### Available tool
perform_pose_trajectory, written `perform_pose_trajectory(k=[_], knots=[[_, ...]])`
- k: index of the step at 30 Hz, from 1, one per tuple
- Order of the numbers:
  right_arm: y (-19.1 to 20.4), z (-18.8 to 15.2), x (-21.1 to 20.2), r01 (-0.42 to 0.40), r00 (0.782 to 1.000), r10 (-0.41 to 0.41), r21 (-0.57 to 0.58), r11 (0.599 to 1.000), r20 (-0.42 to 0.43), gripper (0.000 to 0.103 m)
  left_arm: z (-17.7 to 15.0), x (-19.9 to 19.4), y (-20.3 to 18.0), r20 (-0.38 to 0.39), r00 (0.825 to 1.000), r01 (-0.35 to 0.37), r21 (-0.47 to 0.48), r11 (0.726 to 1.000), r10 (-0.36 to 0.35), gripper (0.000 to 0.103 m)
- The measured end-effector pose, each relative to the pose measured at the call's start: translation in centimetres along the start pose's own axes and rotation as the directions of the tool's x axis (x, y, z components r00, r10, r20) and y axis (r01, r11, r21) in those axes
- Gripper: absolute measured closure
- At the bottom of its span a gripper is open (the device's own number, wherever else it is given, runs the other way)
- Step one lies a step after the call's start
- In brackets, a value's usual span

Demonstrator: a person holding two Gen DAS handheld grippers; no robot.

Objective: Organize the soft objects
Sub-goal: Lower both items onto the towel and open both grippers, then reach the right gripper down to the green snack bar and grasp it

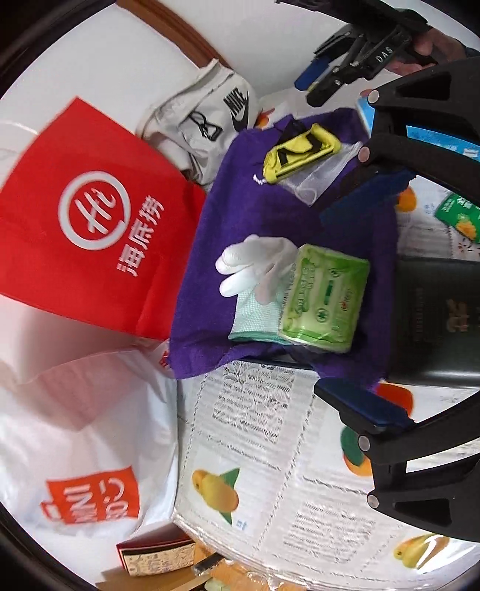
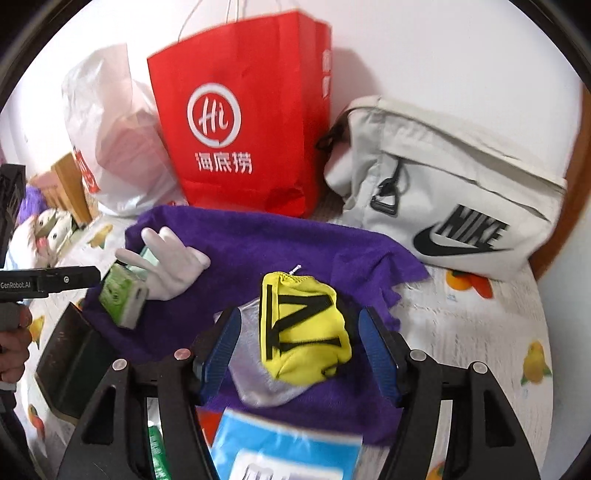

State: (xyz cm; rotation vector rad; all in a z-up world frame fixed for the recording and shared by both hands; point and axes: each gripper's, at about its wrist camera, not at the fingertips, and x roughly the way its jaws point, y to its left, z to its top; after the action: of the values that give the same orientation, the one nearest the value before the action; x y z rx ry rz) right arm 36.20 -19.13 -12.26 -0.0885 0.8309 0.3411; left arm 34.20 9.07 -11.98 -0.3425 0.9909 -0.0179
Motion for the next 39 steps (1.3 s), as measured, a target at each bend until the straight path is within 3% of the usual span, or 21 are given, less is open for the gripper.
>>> perform_pose_trajectory(k=[3, 7, 14, 22, 29, 39], knots=[[0.7, -1.4, -1.8, -0.004, 1.000, 0.004, 0.013, 1.000, 0.011, 0.037, -1.0, -1.6, -0.3, 0.033, 0.999, 0.010, 0.023, 1.000, -0.011, 0.017], [2.2, -3.7, -4.3, -0.069, 0.998, 0.069, 0.025, 0.997, 0.011, 0.037, -2.6, -3.6, -0.5, 0.043, 0.999, 0.008, 0.059, 0.998, -0.011, 0.019], [6.7, -7.9, -7.0, -0.127, 0.992, 0.126, -0.066, 0.990, -0.023, 0.037, -6.4, -6.1, 0.6, 0.030, 0.999, -0.030, 0.092, 0.995, 0.027, 0.019], [10.8, -11.5, -5.9, -0.120, 0.985, 0.089, -0.211, 0.970, -0.150, 0.043, -9.8, -7.9, 2.4, 0.078, 0.996, -0.051, 0.098, 0.994, 0.044, 0.019], [13.0, -12.5, -3.2, -0.100, 0.970, 0.027, -0.293, 0.951, -0.242, 0.046, -10.5, -8.0, 3.7, 0.073, 0.997, 0.006, 0.088, 0.996, -0.013, 0.019], [14.2, -12.6, -0.6, -0.037, 0.955, -0.053, -0.296, 0.954, -0.292, 0.041, -11.0, -7.2, 5.3, 0.054, 0.996, 0.068, 0.070, 0.995, -0.072, 0.019]])
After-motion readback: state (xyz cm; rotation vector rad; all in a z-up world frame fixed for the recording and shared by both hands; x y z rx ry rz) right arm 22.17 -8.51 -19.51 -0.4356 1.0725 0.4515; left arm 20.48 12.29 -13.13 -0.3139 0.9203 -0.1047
